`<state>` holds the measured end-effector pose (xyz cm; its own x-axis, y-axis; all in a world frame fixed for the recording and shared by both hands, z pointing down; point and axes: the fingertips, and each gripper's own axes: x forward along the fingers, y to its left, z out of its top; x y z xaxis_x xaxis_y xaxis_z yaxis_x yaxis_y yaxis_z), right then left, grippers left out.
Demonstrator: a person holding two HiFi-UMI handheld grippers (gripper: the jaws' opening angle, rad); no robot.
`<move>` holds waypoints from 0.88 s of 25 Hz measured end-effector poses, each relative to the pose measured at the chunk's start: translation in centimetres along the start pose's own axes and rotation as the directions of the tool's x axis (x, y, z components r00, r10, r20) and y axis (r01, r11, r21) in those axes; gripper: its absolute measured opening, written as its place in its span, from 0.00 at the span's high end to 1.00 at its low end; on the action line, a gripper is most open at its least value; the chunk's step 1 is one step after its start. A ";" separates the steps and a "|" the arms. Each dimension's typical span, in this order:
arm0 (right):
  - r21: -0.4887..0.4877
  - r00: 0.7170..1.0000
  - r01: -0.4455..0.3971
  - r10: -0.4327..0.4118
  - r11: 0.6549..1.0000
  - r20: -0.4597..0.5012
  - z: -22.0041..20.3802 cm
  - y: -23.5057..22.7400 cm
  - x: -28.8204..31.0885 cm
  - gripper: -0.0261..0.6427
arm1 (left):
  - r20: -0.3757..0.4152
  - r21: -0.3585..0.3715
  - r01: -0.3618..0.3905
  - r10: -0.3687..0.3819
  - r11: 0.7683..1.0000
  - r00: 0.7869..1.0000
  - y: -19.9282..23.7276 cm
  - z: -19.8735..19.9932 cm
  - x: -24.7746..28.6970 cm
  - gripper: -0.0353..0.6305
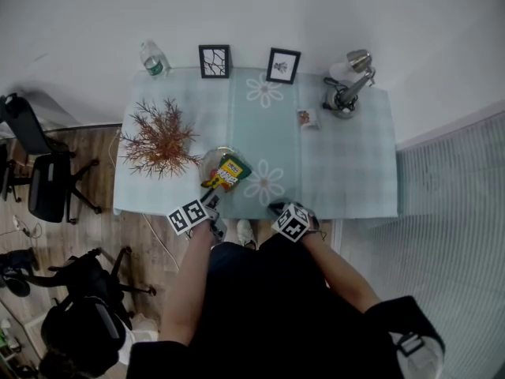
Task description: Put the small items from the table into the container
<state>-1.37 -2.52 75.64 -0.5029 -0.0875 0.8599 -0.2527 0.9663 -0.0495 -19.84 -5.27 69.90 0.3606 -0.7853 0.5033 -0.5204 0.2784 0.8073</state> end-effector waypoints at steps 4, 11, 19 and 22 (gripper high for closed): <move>-0.003 1.000 0.000 0.000 1.000 -0.002 -0.1 0.0 -0.2 0.92 | 0.017 0.018 0.002 -0.002 1.000 1.000 -0.3 0.0 -1.7 0.70; -0.001 1.000 0.008 -0.008 1.000 0.001 0.0 0.0 -0.2 0.92 | 0.021 0.043 0.067 -0.068 0.997 0.997 -1.0 -0.3 -4.3 0.74; 0.008 1.000 0.008 -0.008 1.000 -0.001 -0.1 0.0 -0.3 0.92 | 0.033 0.033 0.150 -0.151 0.988 0.988 -1.5 -1.3 -5.8 0.94; 0.010 1.000 0.012 -0.012 1.000 0.002 -0.1 0.0 -0.3 0.92 | 0.020 0.047 0.144 -0.145 0.989 0.989 -1.5 -1.7 -5.9 0.94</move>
<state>-1.13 -2.49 75.42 -0.5016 -0.0991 0.8594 -0.2666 0.9628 -0.0445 -19.89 -0.14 66.29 0.4166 -0.8283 0.3747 -0.4986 0.1365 0.8560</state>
